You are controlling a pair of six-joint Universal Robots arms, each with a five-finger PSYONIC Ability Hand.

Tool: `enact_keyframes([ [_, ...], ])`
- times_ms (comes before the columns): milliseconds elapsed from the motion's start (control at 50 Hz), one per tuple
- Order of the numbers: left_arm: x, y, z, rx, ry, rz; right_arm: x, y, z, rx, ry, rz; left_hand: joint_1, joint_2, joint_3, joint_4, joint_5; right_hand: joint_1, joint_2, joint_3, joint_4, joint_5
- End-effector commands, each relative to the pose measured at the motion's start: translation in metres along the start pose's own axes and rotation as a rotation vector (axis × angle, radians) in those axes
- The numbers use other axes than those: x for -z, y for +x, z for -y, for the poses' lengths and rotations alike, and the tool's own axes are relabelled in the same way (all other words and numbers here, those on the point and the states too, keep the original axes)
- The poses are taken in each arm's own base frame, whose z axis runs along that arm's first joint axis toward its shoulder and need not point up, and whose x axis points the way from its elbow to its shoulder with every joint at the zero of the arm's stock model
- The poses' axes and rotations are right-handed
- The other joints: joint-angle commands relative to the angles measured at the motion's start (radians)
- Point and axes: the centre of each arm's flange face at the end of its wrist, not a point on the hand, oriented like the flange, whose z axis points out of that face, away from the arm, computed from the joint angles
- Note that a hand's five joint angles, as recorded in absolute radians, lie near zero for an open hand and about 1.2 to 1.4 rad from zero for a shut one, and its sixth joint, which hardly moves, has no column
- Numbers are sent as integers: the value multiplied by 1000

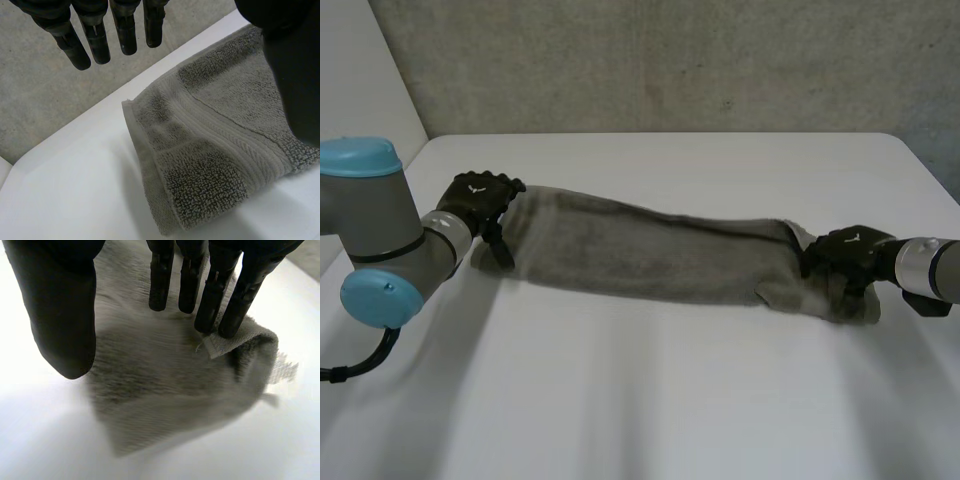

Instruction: Fold the towel.

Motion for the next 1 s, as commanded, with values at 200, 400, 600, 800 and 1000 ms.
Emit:
enact_keyframes([
  [200,2,4,-7,2,-22,-12,-5,21,16,-60,106,-137,-18,-7,0,-11,-9,-297,-304,-307,-305,-289],
  [400,11,0,-16,13,-61,-9,24,-19,-3,-126,49,-75,20,31,38,27,29,-243,-250,-253,-251,-235],
  [600,18,2,-13,16,-45,-51,19,-27,-34,-163,52,-132,23,34,41,30,32,-50,-56,-60,-57,-42],
  [800,20,3,-14,17,-50,-54,12,-3,-45,-103,76,-303,14,25,32,22,24,925,918,914,917,933],
  [1000,21,1,-19,23,-66,-50,43,77,-40,-4,61,-570,14,25,32,22,24,925,918,914,917,933],
])
